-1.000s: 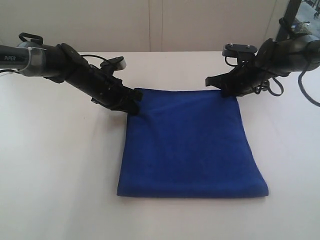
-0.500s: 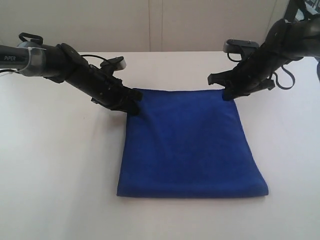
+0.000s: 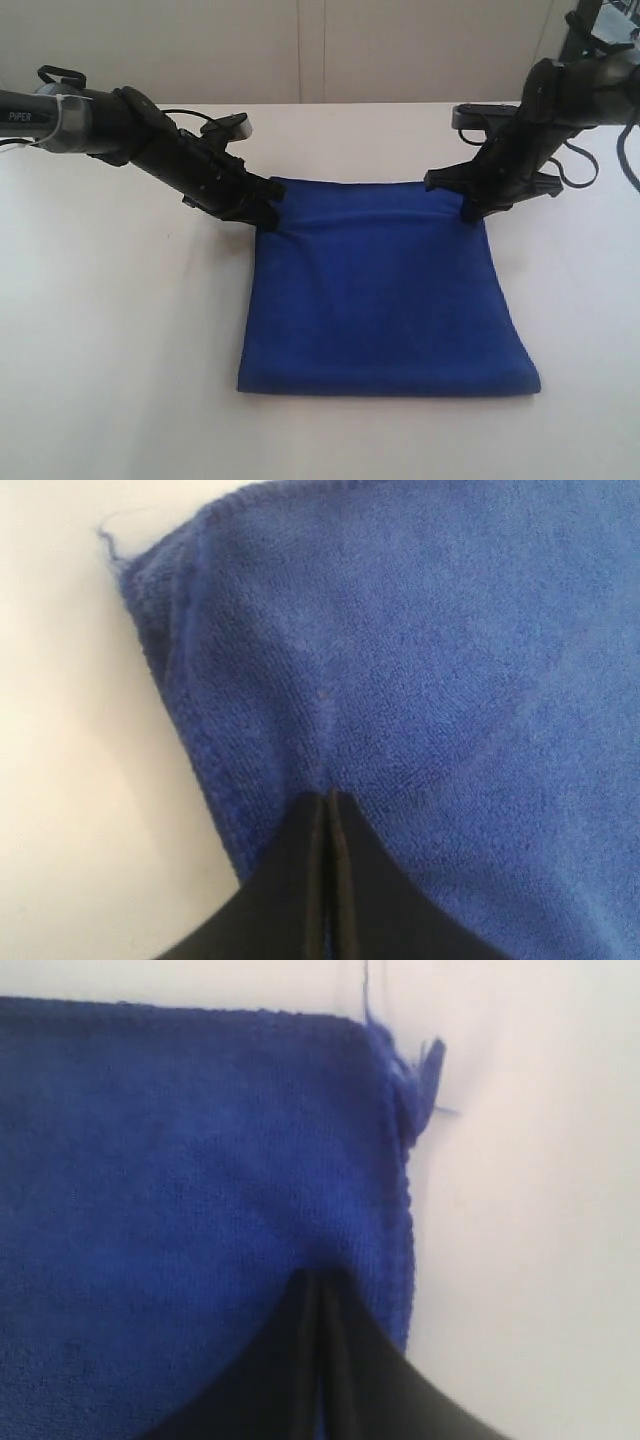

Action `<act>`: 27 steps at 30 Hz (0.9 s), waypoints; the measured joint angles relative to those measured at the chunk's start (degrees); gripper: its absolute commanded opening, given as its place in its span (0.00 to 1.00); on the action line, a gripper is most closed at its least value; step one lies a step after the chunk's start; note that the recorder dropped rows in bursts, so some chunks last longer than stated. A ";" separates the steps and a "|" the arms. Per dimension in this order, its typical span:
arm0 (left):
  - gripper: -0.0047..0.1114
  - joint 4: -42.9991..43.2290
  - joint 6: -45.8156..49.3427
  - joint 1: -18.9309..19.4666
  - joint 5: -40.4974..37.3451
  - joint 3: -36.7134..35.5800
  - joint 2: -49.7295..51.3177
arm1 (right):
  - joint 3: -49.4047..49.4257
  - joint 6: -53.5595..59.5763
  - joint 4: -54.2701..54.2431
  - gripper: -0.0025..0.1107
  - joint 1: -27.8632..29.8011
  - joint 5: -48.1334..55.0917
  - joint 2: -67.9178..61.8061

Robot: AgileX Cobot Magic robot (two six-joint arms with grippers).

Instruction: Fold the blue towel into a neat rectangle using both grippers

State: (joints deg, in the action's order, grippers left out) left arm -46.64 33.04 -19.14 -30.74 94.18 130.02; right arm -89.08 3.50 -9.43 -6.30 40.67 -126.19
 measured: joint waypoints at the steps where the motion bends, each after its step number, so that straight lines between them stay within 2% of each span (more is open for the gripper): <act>1: 0.04 0.00 0.00 0.00 0.00 0.00 0.00 | 0.01 -0.16 0.55 0.02 0.00 0.26 0.00; 14: 0.04 0.26 0.00 0.00 0.01 0.00 -0.11 | 0.36 -0.57 -1.09 0.02 0.00 -1.30 1.85; 27: 0.04 1.66 -0.08 2.93 -1.36 0.00 -0.19 | 0.36 -0.57 -1.09 0.02 0.00 -1.94 9.78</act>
State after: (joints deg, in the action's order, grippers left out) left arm -44.97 32.96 -16.22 -32.10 94.18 129.82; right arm -88.72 2.92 -10.52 -6.30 38.73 -116.41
